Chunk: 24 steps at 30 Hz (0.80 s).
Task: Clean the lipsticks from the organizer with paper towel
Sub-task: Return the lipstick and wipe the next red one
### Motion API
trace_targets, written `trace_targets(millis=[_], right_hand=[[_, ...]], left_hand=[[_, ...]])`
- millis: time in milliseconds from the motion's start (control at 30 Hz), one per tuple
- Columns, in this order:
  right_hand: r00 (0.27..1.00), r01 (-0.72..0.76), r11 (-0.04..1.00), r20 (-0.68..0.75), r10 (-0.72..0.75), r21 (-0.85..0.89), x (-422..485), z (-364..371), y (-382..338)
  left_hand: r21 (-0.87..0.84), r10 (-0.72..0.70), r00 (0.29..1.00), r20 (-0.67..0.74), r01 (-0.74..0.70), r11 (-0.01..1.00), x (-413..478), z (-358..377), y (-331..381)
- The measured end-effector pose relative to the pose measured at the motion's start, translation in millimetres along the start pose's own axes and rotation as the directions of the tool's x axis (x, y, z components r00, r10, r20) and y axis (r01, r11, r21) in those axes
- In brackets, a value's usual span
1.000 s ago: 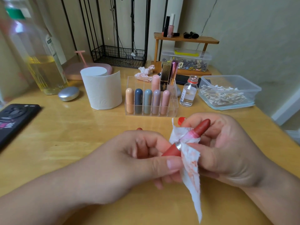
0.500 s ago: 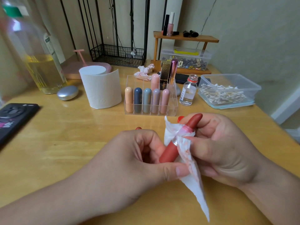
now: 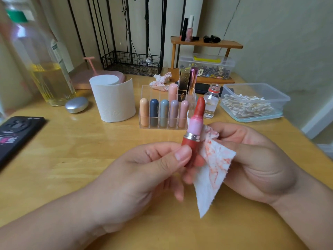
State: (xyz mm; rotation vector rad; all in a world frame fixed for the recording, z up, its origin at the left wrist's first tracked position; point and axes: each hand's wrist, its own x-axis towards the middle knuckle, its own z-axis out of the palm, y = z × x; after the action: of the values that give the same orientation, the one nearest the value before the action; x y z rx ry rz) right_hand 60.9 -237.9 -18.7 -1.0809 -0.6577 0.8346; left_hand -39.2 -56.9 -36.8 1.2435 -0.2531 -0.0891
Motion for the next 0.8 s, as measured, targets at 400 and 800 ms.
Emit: trace_targets(millis=[400,800], right_hand=[[0.995,-0.087,0.961,0.069,0.071,0.263,1,-3,-8],[0.974,-0.171,0.963,-0.185,0.133,-0.210,-1,-6,-17]], left_hand=[[0.148,0.112,0.974,-0.195,-0.084,0.985,1,-2,-1],[0.200,0.096,0.924,-0.371,-0.021,0.980,2,-5,0]])
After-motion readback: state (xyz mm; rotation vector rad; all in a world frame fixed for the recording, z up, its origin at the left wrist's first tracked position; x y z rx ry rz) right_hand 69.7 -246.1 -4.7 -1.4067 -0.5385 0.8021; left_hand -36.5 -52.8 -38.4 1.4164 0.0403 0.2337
